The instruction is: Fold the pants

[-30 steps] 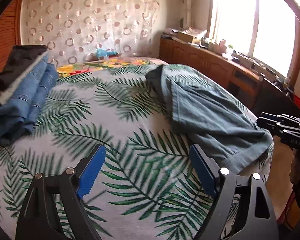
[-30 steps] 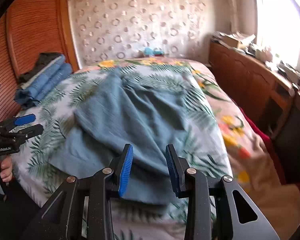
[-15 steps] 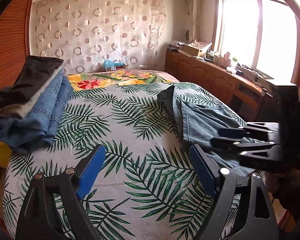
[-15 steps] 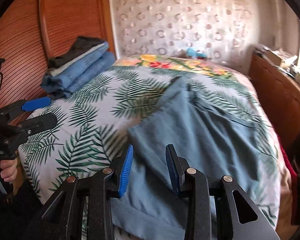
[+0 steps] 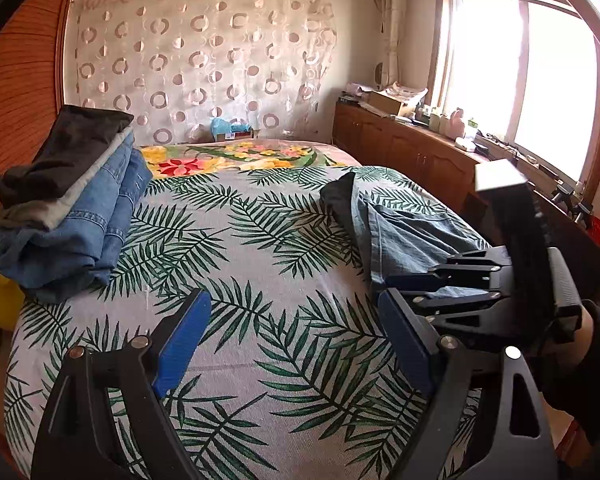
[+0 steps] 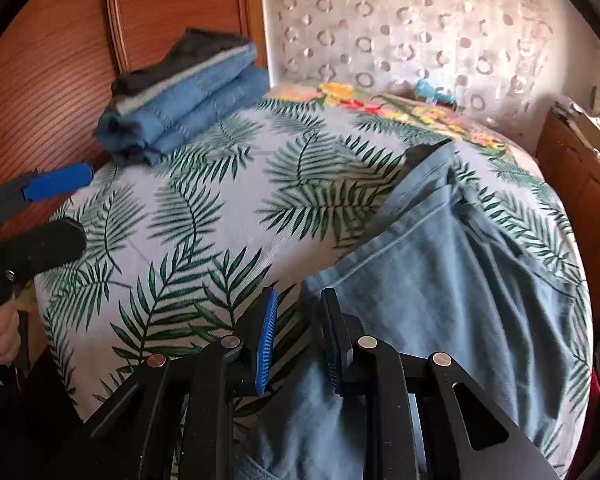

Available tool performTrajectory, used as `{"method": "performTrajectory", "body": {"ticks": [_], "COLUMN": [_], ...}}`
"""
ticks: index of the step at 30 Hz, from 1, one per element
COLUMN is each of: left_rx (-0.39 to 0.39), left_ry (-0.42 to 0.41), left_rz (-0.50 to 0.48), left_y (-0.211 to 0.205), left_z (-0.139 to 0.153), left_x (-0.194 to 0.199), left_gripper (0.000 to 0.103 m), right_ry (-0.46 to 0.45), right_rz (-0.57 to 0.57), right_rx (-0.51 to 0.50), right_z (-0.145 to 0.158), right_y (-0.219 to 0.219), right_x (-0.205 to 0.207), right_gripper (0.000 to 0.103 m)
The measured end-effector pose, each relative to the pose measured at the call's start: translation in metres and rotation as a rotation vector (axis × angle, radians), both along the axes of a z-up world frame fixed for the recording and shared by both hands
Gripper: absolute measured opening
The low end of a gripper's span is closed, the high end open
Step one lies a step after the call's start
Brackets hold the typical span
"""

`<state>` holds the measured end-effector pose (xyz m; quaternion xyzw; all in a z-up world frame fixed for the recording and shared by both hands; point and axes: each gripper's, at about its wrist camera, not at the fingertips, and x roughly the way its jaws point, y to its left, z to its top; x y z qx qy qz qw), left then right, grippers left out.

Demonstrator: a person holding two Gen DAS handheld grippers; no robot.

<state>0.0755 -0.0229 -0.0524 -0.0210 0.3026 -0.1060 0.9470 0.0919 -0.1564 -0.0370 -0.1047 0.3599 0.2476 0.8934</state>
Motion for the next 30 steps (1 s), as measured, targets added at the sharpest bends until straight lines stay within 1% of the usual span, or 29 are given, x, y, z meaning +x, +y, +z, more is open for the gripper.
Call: {"method": "performTrajectory", "body": {"ticks": [2, 7, 8, 9, 13, 14, 15, 21, 28, 30], "left_rx": [0.002, -0.003, -0.003, -0.004, -0.002, -0.002, -0.002, 0.0, 0.004, 0.005], "left_ry": [0.002, 0.007, 0.008, 0.009, 0.017, 0.018, 0.02, 0.028, 0.032, 0.033], "left_rz": [0.0, 0.0, 0.0, 0.0, -0.007, -0.01, -0.013, -0.034, -0.055, -0.06], "left_y": [-0.001, 0.0, 0.0, 0.0, -0.003, -0.004, -0.005, -0.014, -0.023, -0.026], "left_z": [-0.001, -0.003, -0.004, -0.004, -0.006, -0.007, -0.008, -0.011, -0.012, -0.013], "left_x": [0.0, 0.0, 0.001, 0.001, -0.001, -0.001, -0.001, 0.0, 0.0, 0.002], "left_gripper": [0.086, 0.086, 0.086, 0.086, 0.086, 0.086, 0.086, 0.086, 0.086, 0.086], "right_ry": [0.016, 0.024, 0.014, 0.002, 0.002, -0.009, -0.02, -0.107, -0.144, -0.145], "right_rz": [-0.009, -0.003, -0.005, -0.013, -0.023, -0.035, -0.044, -0.114, -0.197, -0.203], "right_rx": [-0.025, -0.014, -0.029, -0.051, -0.053, -0.053, -0.044, -0.005, 0.007, 0.014], "right_z": [-0.007, -0.009, -0.01, -0.01, -0.007, -0.004, 0.0, 0.034, 0.052, 0.056], "right_y": [0.003, 0.005, 0.007, 0.008, 0.005, 0.002, -0.002, -0.034, -0.073, -0.08], "right_x": [0.007, 0.014, 0.014, 0.013, 0.014, 0.014, 0.013, 0.009, 0.017, 0.019], "right_gripper": [0.023, 0.023, 0.021, 0.015, 0.006, 0.006, 0.003, 0.001, 0.001, 0.001]}}
